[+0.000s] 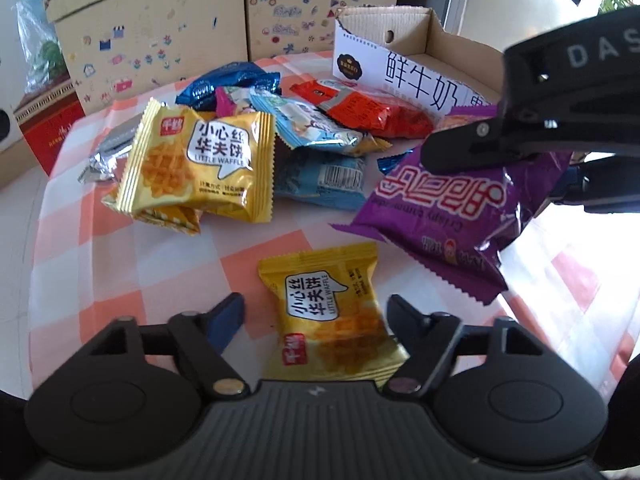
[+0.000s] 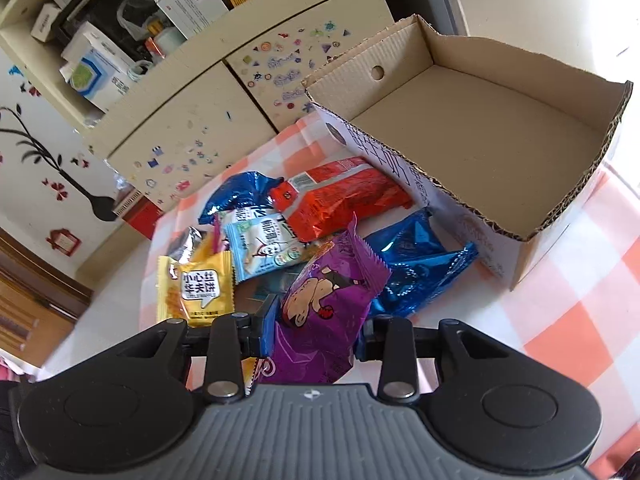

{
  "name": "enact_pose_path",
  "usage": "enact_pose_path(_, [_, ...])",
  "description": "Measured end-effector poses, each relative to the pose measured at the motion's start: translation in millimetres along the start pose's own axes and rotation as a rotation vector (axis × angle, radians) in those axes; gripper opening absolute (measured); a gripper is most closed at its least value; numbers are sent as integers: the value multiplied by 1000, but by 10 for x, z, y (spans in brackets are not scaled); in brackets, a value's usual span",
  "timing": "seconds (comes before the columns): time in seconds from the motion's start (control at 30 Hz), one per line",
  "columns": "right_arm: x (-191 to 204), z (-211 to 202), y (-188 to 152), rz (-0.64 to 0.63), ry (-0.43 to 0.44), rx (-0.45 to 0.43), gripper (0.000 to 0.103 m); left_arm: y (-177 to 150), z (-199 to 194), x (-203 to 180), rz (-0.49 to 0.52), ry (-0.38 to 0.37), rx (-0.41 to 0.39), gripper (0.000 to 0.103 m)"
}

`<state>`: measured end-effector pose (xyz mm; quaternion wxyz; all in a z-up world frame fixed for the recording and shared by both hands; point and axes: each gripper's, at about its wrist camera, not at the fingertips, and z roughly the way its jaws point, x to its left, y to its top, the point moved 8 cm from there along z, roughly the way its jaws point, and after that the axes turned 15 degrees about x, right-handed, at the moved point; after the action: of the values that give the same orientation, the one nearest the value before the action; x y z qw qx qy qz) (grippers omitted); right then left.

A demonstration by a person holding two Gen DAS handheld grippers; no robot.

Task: Organize snacks
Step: 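Grasp the yellow waffle pack with the left tool while the right tool grasps the purple bag, then carry the yellow waffle pack and purple bag over the cardboard box with both tools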

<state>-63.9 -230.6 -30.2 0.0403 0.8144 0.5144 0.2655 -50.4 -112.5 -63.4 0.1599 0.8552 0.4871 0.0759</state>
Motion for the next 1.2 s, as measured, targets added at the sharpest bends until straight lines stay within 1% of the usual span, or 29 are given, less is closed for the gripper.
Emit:
enact_pose_path(0.03, [2,1,-2,-6,-6,0,42,3,-8,7,5,3,-6,62])
enact_pose_path(0.07, [9,3,-4,-12,-14,-1,42,2,-20,15,7,1,-11,53])
enact_pose_path(0.1, [17,2,-3,-21,-23,-3,42,-2,-31,21,7,-6,-13,48])
enact_pose_path(0.13, [25,0,-3,-30,-30,-6,42,-4,-40,33,1,-19,-12,48])
enact_pose_path(0.2, [39,-6,-1,-42,-38,-11,42,-25,-60,61,-20,-38,-12,47])
enact_pose_path(0.33, [65,-22,4,-68,-66,-27,42,-23,-121,128,-42,-44,-25,47])
enact_pose_path(0.47, [111,-42,2,-100,-79,-37,42,-30,-275,182,-66,-80,-56,47])
enact_pose_path(0.53, [134,-53,-1,-116,-85,-43,42,-19,-359,205,-70,-85,-77,47])
enact_pose_path(0.67, [167,-73,-10,-143,-99,-54,42,31,-492,302,-98,-62,-122,47])
enact_pose_path(0.9, [197,-87,-33,-184,-129,-59,42,138,-666,473,-134,12,-179,47])
enact_pose_path(1.1, [229,-127,-67,-233,-164,-72,42,209,-804,557,-144,36,-218,47])
enact_pose_path(1.2, [260,-160,-82,-262,-177,-83,42,227,-845,562,-149,31,-225,47])
